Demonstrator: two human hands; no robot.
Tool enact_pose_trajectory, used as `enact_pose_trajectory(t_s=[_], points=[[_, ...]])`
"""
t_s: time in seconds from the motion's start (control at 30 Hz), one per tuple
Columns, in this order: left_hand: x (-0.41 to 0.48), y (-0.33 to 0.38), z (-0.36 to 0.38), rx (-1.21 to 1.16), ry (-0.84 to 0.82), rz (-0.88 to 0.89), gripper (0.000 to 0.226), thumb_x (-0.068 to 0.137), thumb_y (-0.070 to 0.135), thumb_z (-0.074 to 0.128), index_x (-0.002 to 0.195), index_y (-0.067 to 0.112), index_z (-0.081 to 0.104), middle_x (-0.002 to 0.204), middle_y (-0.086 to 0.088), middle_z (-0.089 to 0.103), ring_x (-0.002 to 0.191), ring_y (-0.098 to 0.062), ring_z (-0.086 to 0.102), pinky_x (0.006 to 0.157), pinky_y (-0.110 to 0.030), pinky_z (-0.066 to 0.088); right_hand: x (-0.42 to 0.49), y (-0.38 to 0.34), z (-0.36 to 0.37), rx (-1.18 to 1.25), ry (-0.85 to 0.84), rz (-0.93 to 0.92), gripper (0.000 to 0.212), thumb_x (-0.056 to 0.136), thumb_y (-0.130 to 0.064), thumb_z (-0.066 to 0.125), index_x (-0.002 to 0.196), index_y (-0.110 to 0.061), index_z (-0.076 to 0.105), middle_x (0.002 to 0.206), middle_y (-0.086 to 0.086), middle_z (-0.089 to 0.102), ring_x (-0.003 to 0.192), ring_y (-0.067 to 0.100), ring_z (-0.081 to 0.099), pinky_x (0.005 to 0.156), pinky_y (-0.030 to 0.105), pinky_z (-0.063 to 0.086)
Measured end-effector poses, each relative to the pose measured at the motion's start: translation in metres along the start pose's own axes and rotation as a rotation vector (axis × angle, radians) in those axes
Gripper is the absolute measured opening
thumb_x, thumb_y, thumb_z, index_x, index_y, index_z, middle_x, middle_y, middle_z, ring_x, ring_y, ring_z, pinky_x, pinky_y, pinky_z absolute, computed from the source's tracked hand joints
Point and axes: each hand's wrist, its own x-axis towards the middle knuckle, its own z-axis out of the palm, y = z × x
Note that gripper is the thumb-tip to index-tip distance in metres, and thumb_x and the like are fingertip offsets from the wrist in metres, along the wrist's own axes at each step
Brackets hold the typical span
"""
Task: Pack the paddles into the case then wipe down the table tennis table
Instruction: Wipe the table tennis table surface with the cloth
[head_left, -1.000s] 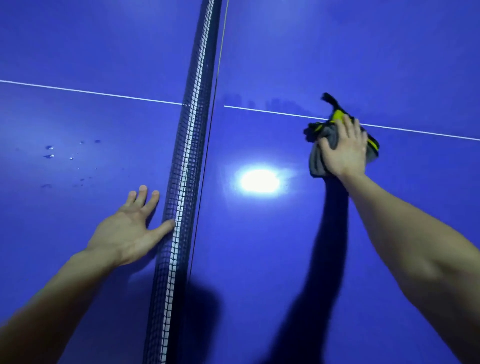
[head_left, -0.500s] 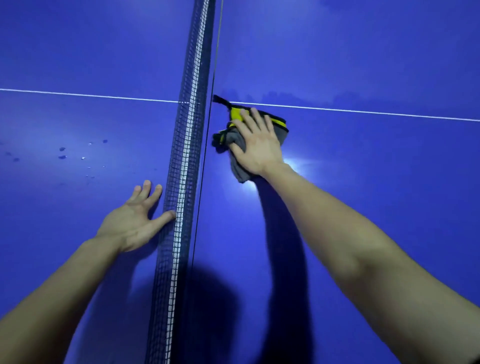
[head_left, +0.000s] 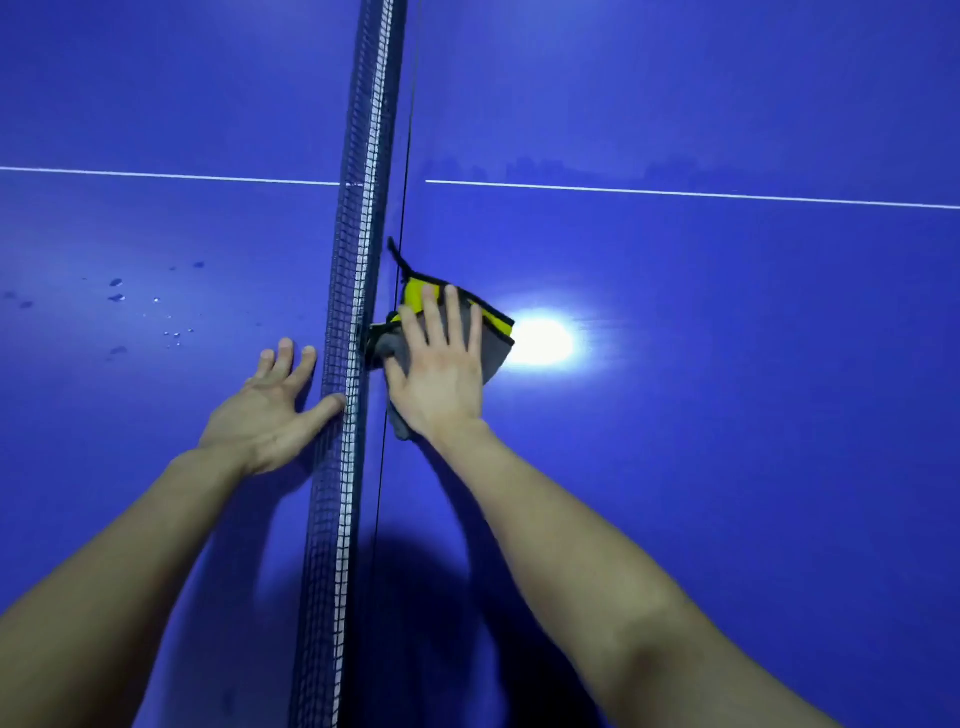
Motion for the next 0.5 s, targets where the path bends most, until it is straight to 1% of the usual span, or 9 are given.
enact_pose_trajectory(t_s=[0.07,0.1,0.13,0.27,0.33,0.4,0.43,0.47,0.5], points=[[0.002,-0.002,0.002,-0.014,0.006,-0.006,0.098,0.089,0.090,0.029,0.170,0.043,0.002,0.177,0.018,-0.014,0.164,-0.007,-0.010,0.131,-0.054,0.022,-0.004,0.010,0.000,0.021,-0.027,-0.106,0.068,0.102,-0.054,0.052,0.163,-0.024,0.048,0.180,0.008,0.025,0.169,0.034,0.010,0.133,0.059,0.010],[0.003,-0.003,0.001,-0.016,0.001,-0.010,0.099,0.088,0.092,0.028,0.170,0.044,0.002,0.177,0.018,-0.014,0.164,-0.007,-0.011,0.131,-0.055,0.022,-0.009,0.035,-0.002,0.038,-0.002,-0.117,0.068,0.101,-0.054,0.054,0.162,-0.024,0.049,0.179,0.007,0.027,0.168,0.033,0.013,0.134,0.058,0.012],[0.004,-0.003,0.001,-0.011,-0.006,-0.009,0.101,0.086,0.094,0.026,0.170,0.044,0.002,0.177,0.018,-0.014,0.164,-0.007,-0.011,0.131,-0.056,0.022,-0.018,0.070,-0.005,0.039,0.030,-0.074,0.069,0.100,-0.054,0.056,0.161,-0.024,0.051,0.178,0.007,0.030,0.168,0.032,0.017,0.134,0.058,0.014],[0.010,-0.008,0.002,0.009,-0.026,-0.010,0.110,0.079,0.099,0.020,0.170,0.042,0.000,0.177,0.016,-0.014,0.164,-0.009,-0.011,0.129,-0.059,0.024,-0.077,0.242,-0.036,-0.071,0.149,0.453,0.075,0.098,-0.059,0.050,0.161,-0.019,0.049,0.176,0.009,0.035,0.165,0.034,0.024,0.132,0.061,0.019],[0.011,-0.008,0.006,0.016,-0.013,-0.021,0.109,0.080,0.099,0.021,0.170,0.042,-0.001,0.177,0.015,-0.015,0.164,-0.010,-0.012,0.129,-0.060,0.024,-0.102,0.291,-0.050,-0.052,0.154,0.689,0.079,0.101,-0.064,0.043,0.164,-0.018,0.044,0.177,0.011,0.032,0.166,0.035,0.020,0.131,0.064,0.017],[0.010,-0.005,0.010,0.028,-0.006,-0.014,0.110,0.080,0.098,0.020,0.171,0.040,-0.001,0.178,0.013,-0.015,0.165,-0.013,-0.011,0.130,-0.060,0.022,-0.104,0.277,-0.047,-0.055,0.173,0.843,0.079,0.102,-0.062,0.041,0.165,-0.015,0.041,0.177,0.013,0.031,0.166,0.038,0.018,0.130,0.067,0.016],[0.009,-0.004,0.009,0.028,-0.007,-0.010,0.112,0.079,0.099,0.019,0.171,0.039,-0.001,0.178,0.012,-0.015,0.165,-0.014,-0.011,0.130,-0.060,0.021,-0.099,0.250,-0.040,-0.064,0.182,0.842,0.078,0.102,-0.058,0.044,0.165,-0.014,0.041,0.176,0.015,0.032,0.166,0.041,0.019,0.129,0.069,0.016],[0.010,-0.004,0.009,0.024,-0.011,-0.013,0.113,0.078,0.100,0.019,0.171,0.039,-0.002,0.178,0.011,-0.016,0.165,-0.015,-0.011,0.130,-0.060,0.021,-0.095,0.212,-0.032,-0.075,0.170,0.773,0.078,0.100,-0.055,0.046,0.166,-0.013,0.040,0.176,0.017,0.032,0.165,0.043,0.020,0.129,0.070,0.015],[0.013,-0.006,0.008,0.033,-0.023,-0.021,0.114,0.077,0.101,0.020,0.171,0.038,-0.002,0.178,0.011,-0.016,0.165,-0.016,-0.011,0.129,-0.062,0.021,-0.092,0.165,-0.023,-0.091,0.134,0.647,0.081,0.097,-0.052,0.047,0.167,-0.012,0.039,0.176,0.018,0.032,0.164,0.045,0.020,0.130,0.070,0.013]])
